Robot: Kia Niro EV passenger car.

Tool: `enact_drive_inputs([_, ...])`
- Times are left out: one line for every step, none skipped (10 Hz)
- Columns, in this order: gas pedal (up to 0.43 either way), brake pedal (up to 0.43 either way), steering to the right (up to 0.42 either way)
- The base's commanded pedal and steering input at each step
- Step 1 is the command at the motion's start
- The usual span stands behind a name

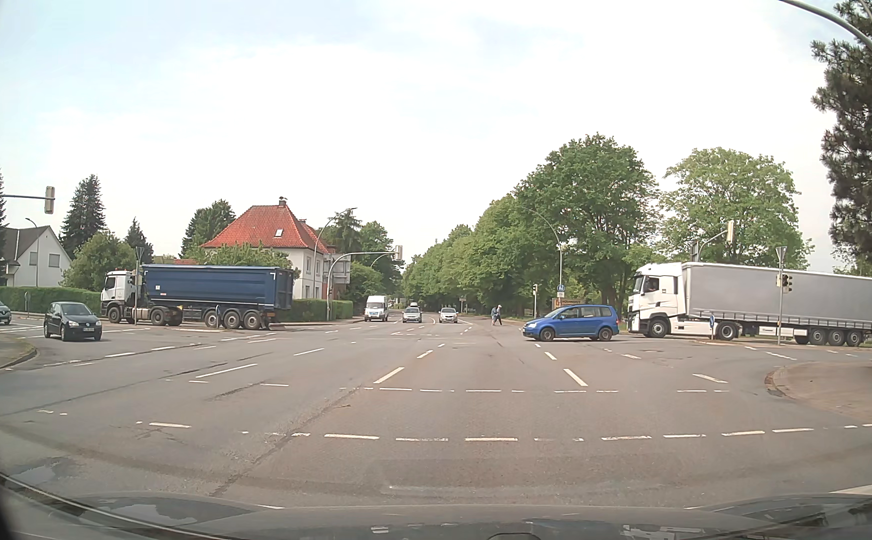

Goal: Follow the waypoints while adhering to traffic rules and regulations

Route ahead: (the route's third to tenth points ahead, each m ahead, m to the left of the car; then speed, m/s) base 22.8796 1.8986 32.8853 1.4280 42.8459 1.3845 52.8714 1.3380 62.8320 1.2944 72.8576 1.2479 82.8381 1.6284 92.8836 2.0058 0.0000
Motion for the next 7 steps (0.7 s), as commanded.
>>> enact_drive_inputs([0.000, 0.000, 0.000])
enact_drive_inputs([0.000, 0.000, 0.000])
enact_drive_inputs([0.000, 0.000, 0.000])
enact_drive_inputs([0.000, 0.000, 0.000])
enact_drive_inputs([0.000, 0.000, 0.000])
enact_drive_inputs([0.000, 0.000, 0.000])
enact_drive_inputs([0.000, 0.000, 0.000])
